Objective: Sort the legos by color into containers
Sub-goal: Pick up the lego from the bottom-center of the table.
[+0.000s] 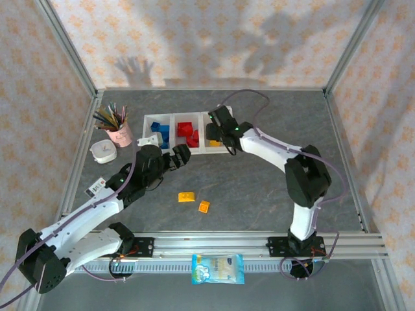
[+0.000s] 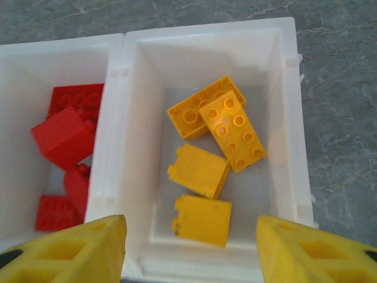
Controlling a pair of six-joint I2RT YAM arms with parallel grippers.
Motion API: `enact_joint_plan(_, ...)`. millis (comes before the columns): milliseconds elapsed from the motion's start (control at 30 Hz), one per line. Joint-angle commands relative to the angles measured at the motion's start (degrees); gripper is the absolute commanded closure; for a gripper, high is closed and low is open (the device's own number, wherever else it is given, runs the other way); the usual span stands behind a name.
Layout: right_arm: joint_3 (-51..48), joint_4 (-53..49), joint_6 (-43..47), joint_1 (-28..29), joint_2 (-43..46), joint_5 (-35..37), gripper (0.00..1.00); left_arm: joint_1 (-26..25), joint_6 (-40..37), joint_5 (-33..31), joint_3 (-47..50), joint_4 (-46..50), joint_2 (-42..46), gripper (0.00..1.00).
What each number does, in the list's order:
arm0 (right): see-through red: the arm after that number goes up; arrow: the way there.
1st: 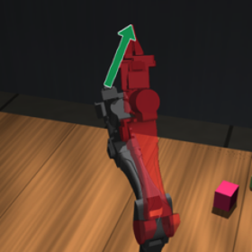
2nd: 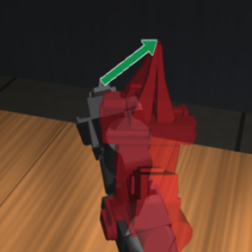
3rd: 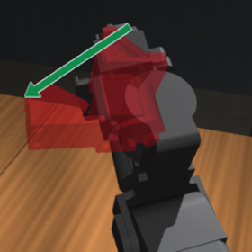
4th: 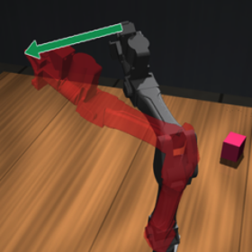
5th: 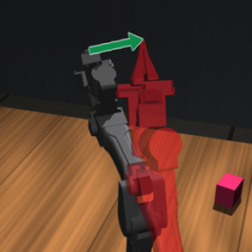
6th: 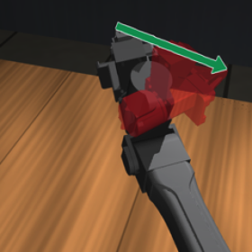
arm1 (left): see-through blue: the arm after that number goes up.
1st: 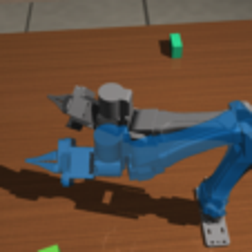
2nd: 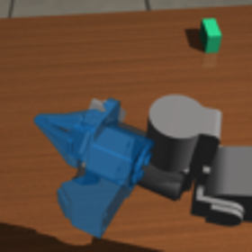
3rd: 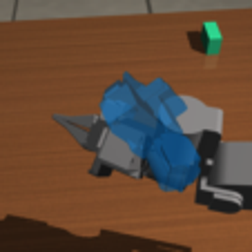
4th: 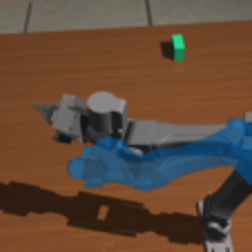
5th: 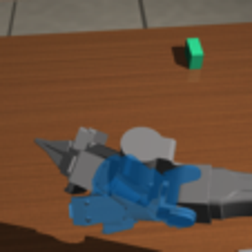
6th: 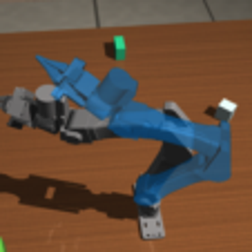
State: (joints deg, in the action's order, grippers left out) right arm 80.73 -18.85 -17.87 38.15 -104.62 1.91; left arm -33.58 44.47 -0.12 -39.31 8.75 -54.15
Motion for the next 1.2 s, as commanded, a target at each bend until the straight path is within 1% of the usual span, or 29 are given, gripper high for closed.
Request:
enact_joint_plan(0, -3.1, 0.25, 1.21, 1.99, 4.62, -0.93, 0.4, 0.63, -0.37, 0.07, 0.87, 2.5, 2.59, 0.01)
enact_joint_plan(167, -7.48, 0.01, 1.93, 5.58, 8.96, -2.18, 0.38, 0.62, 0.83, -1.4, 2.47, 5.57, 6.48, 0.01)
enact_joint_plan(367, -12.33, -0.14, 4.95, 12.46, 12.07, -3.16, 0.33, 0.62, 2.44, -3.45, 3.54, 11.92, 11.73, 0.01)
enact_joint_plan(533, -15.65, 0.39, 7.54, 18.19, 12.86, -3.49, 0.3, 0.62, 4.42, -4.95, 4.89, 16.14, 16.27, 0.01)
enact_joint_plan(767, -18.23, 2.92, 10.97, 23.11, 10.51, -5.97, 0.26, 0.62, 7.24, -6.95, 6.91, 20.63, 21.97, 0.01)
enact_joint_plan(1000, -17.32, 4.12, 14.63, 26.69, 6.35, -7.53, 0.22, 0.59, 8.78, -8.91, 7.95, 24.46, 25.97, 0.01)
enact_joint_plan(1167, -15.46, 2.04, 17.35, 28.26, 2.5, -8.29, 0.2, 0.62, 9.9, -9.98, 8.36, 26.74, 27.98, 0.01)
